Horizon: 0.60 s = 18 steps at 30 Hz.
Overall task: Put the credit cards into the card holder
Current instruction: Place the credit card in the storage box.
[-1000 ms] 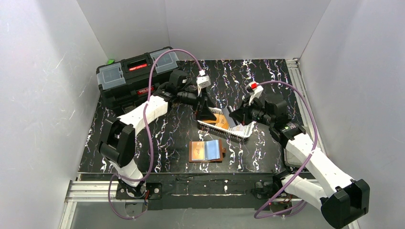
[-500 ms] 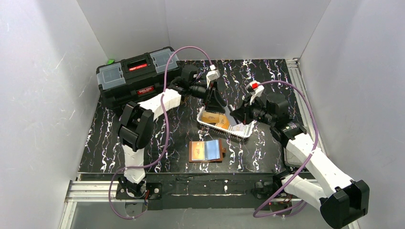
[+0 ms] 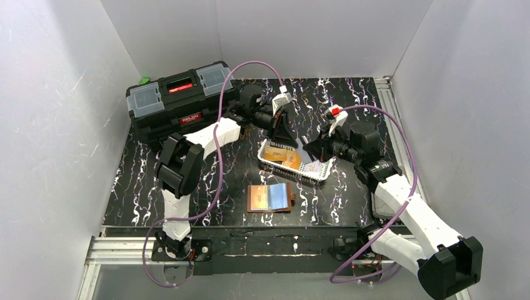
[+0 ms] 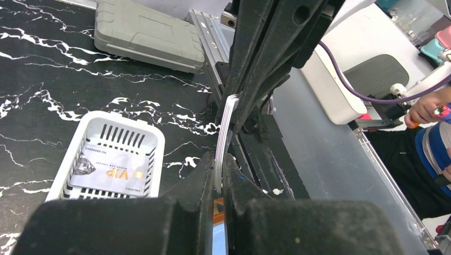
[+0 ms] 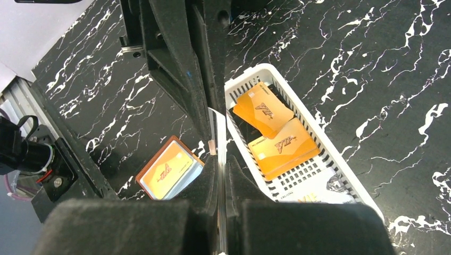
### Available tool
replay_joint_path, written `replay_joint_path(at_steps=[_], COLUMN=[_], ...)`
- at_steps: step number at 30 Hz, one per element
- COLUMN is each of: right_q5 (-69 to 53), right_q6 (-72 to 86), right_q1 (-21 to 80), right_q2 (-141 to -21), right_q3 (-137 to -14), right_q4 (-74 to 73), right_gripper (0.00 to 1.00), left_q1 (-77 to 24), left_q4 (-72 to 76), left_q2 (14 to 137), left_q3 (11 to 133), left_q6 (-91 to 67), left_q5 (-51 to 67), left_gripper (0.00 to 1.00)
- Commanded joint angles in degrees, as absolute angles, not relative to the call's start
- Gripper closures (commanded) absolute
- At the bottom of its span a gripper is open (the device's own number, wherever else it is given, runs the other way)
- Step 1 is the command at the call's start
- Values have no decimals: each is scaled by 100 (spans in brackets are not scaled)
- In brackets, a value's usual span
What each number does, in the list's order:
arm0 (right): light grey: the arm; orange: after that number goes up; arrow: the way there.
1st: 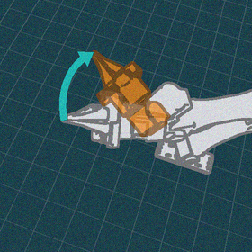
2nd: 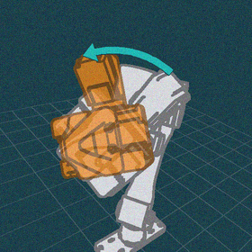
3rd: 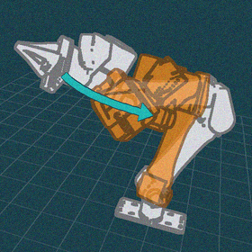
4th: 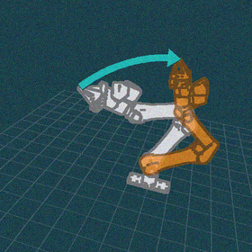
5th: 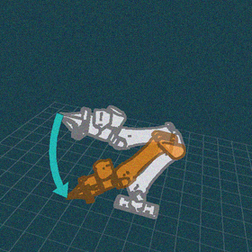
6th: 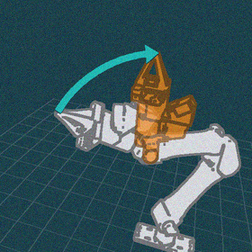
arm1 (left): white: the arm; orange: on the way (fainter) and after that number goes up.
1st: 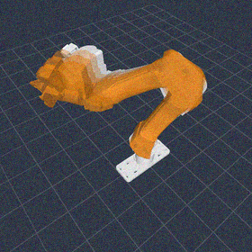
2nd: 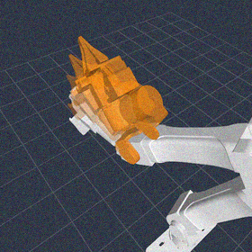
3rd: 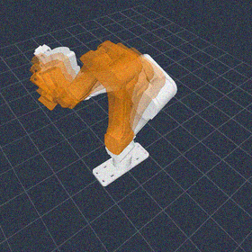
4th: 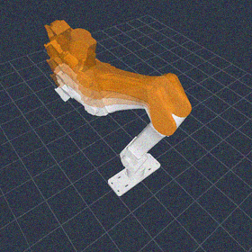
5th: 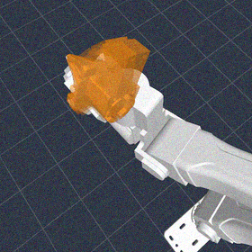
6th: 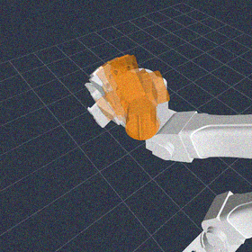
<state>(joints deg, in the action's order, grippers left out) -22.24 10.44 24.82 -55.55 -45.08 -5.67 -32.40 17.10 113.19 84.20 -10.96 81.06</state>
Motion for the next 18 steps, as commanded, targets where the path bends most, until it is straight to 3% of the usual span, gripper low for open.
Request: replay_joint_path(at_steps=[1, 18], right_q5=[-2030, -2181], right_q6=[984, 916], right_q1=[2407, 2217], right_q2=[-5469, -5017], right_q3=[-4406, -4194], right_q4=[-253, -496], right_gripper=[99, 98], left_q1=[-3260, -3129], left_q4=[1773, 1010], left_q2=[11426, 11996], left_q3=[8669, 9422], left_q6=[-1066, -516], left_q5=[8232, 8266], left_gripper=[100, 100])
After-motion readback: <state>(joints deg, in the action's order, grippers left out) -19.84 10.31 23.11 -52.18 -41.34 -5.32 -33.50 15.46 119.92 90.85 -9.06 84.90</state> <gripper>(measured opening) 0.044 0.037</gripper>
